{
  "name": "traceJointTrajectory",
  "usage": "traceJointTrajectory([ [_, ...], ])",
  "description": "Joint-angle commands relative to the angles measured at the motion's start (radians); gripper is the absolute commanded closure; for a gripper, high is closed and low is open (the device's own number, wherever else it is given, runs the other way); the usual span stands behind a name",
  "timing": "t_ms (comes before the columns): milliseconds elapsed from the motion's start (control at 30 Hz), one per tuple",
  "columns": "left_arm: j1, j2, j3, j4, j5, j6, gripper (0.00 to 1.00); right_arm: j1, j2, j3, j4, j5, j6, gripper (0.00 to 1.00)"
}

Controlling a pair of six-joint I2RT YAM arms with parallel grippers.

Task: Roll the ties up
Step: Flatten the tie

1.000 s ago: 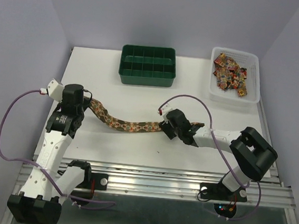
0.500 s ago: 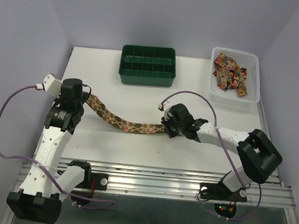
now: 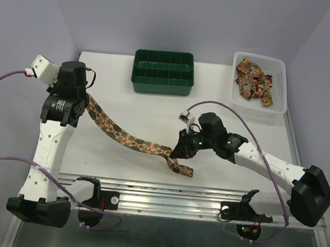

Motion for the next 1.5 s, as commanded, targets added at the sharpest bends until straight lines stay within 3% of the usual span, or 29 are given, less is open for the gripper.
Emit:
traceJointTrajectory([
  [0,0.007,0.052,0.087,-0.011,-0.068,0.111,1.00,0.001,0.100,0.047,-0.065,-0.214,0.049,0.99],
  [100,0.033,0.161,0.118,0.011,-0.071,0.176,1.00,-0.067,0.201,0.082,-0.044,-0.273,0.037,0.99],
  [233,0.128,0.322,0.146,0.092,0.085,0.254,1.00,-0.202,0.357,0.069,0.082,-0.427,0.089,0.99],
  [400,0.196,0.557,0.260,0.068,0.159,0.298,1.00,-0.300,0.490,0.098,0.111,-0.439,0.083,0.99],
  [800,0.191,0.893,0.440,0.031,0.168,0.319,1.00,-0.377,0.686,0.236,0.040,-0.415,0.042,0.99],
  [1033,0.188,1.074,0.661,-0.070,0.090,0.343,1.00,-0.423,0.753,0.240,0.063,-0.426,0.068,0.99],
  [1267,0.162,1.232,0.865,-0.094,0.116,0.389,1.00,-0.440,0.792,0.305,-0.019,-0.297,0.040,0.99],
  [1467,0.137,1.373,1.003,-0.103,0.130,0.421,1.00,-0.460,0.839,0.357,-0.030,-0.295,0.046,0.98],
])
